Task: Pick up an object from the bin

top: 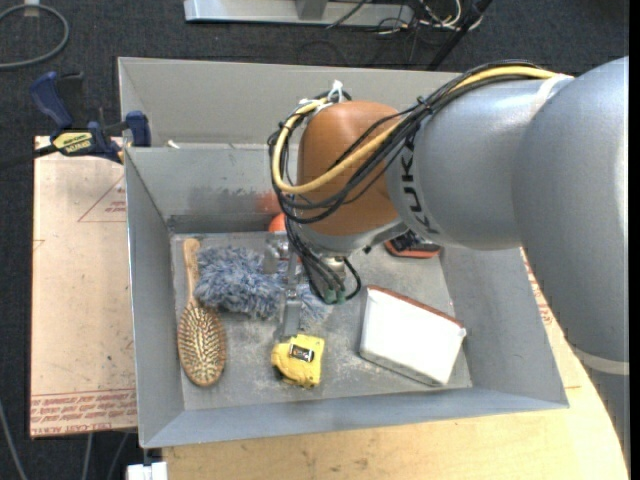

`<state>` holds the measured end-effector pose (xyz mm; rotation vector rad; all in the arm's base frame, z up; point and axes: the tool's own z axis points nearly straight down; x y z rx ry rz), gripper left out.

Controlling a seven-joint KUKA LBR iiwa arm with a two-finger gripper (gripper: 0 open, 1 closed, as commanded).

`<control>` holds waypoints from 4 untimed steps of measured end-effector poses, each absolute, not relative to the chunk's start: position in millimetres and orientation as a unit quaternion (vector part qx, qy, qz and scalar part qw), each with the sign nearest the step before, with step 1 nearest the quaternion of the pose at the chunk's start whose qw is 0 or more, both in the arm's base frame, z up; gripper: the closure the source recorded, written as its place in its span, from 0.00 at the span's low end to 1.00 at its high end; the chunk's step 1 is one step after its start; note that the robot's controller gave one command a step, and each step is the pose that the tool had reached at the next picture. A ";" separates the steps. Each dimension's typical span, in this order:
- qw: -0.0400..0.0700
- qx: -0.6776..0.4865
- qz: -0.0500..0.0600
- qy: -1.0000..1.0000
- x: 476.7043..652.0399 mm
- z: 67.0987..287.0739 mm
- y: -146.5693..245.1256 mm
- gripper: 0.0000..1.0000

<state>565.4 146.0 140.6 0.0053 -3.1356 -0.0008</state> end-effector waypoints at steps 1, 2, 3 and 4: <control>0.000 0.000 -0.001 -1.000 566.8 145.3 145.3 0.00; -0.003 -0.119 -0.003 -0.993 570.5 73.7 141.0 1.00; -0.003 -0.119 -0.003 -0.993 570.5 73.7 141.0 1.00; -0.004 -0.120 -0.003 -0.993 574.0 73.1 140.5 1.00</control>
Offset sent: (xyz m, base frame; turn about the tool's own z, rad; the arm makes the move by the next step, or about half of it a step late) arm 0.0010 -0.0054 -0.0706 0.2398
